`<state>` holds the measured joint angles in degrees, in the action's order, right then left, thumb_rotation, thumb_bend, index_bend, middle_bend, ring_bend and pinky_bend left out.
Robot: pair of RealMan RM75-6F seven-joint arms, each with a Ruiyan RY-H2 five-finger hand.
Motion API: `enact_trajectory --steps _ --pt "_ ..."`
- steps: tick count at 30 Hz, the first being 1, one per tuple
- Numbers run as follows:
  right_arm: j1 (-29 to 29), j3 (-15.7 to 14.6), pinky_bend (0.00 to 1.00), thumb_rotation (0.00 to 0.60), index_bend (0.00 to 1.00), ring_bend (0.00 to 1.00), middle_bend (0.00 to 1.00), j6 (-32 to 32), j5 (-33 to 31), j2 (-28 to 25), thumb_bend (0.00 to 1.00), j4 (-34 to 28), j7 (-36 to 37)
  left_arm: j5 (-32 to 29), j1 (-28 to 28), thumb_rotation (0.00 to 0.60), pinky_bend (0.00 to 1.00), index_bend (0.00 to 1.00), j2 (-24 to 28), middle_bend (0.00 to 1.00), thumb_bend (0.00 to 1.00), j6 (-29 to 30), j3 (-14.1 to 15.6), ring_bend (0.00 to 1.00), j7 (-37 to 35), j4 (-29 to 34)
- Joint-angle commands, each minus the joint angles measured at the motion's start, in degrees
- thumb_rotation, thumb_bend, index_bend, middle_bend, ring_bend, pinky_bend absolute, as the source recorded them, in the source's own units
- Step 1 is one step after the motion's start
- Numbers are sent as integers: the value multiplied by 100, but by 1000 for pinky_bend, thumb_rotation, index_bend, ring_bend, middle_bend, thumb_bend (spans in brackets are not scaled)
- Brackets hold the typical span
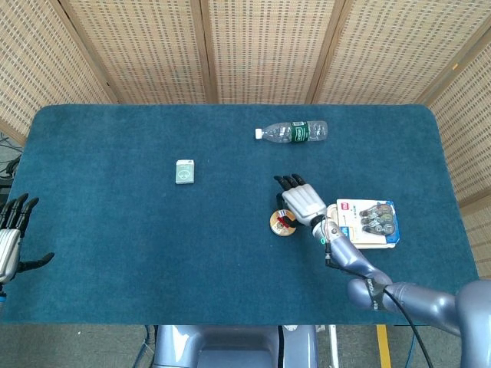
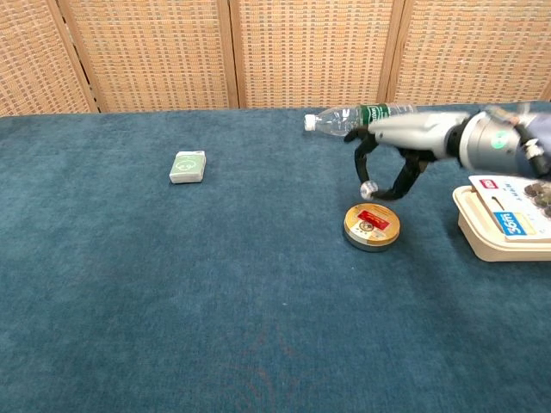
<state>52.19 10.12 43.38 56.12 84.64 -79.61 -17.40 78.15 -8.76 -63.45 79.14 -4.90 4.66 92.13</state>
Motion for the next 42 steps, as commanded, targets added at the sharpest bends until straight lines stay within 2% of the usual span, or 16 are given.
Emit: enact_trajectory --steps 1,7,15,16,19,20,23,28,32,35,40,42 --pt "-85 298 0 600 543 0 49 290 170 -701 449 -730 151 30 6 600 0 0 20 0 0 11 11 0 -32 13" --pt "-26 629 0 600 543 0 49 507 -44 -1427 450 -1437 -56 118 32 600 0 0 71 0 0 68 37 0 -129 47" --pt "266 837 0 600 522 0 51 582 -910 -1779 443 -1790 -562 132 52 600 0 0 137 0 0 86 31 0 -285 47" --pt "314 843 0 600 466 0 49 593 -1034 -1792 428 -1807 -632 125 49 600 0 0 145 0 0 75 29 0 -301 45" --pt "435 874 0 600 186 0 34 722 -1319 -1759 309 -1821 -792 102 43 600 0 0 169 0 0 56 14 0 -362 36" --pt "470 888 0 600 120 0 29 779 -1405 -1741 272 -1834 -826 91 41 600 0 0 179 0 0 46 8 0 -387 32" --pt "526 885 0 600 67 0 28 869 -1501 -1718 260 -1853 -885 63 30 600 0 0 192 0 0 11 -2 0 -424 20" --pt "525 831 0 600 58 0 27 958 -1518 -1737 260 -1885 -891 38 11 600 0 0 205 0 0 -32 -9 0 -440 15" --pt "305 802 0 600 58 0 27 1118 -1215 -1938 260 -2070 -635 39 13 600 0 0 203 0 0 -30 -5 0 -448 15" --pt "-80 707 0 600 58 0 27 1436 -627 -2146 260 -2276 -266 52 15 600 0 0 207 0 0 -36 8 0 -454 16" --pt "-874 266 0 600 58 0 26 2136 530 -2307 258 -2334 342 103 25 600 0 0 209 0 0 -19 38 0 -451 28" --pt "-1249 -24 0 600 58 0 22 2446 1065 -2288 225 -2180 656 131 38 600 0 0 212 0 0 12 48 0 -454 41"
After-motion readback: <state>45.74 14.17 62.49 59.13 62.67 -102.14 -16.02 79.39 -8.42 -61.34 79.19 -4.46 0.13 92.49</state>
